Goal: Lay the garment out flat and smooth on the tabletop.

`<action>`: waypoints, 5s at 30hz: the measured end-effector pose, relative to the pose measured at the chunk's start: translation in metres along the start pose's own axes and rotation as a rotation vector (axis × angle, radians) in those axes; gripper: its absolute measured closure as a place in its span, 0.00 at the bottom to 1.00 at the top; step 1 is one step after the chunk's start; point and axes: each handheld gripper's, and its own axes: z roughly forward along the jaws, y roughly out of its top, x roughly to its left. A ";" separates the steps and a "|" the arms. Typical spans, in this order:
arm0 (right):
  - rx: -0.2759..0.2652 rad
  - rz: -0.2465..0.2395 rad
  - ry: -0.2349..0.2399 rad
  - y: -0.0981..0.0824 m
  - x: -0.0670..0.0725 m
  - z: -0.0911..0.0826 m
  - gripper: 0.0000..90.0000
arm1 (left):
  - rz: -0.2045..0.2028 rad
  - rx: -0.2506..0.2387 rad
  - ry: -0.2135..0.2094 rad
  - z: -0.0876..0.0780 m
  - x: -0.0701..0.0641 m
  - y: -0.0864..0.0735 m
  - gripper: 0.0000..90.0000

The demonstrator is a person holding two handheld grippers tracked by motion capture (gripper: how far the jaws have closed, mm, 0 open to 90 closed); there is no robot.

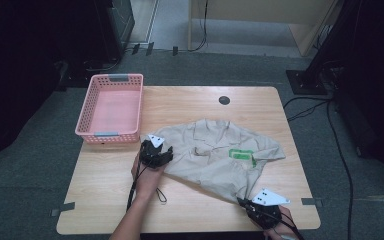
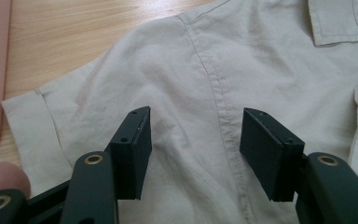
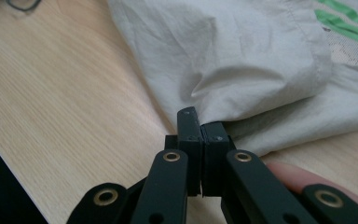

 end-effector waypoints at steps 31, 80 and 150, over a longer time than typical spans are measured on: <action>-0.101 0.069 -0.117 0.042 -0.065 -0.027 0.59 | 0.003 0.001 0.002 0.000 0.000 0.000 0.49; -0.033 0.204 -0.369 0.060 -0.136 0.073 0.61 | 0.083 0.099 -0.277 0.008 -0.055 0.029 0.78; -0.056 0.241 -0.361 0.111 -0.133 0.066 0.58 | 0.151 0.011 -0.342 -0.069 -0.005 -0.060 1.00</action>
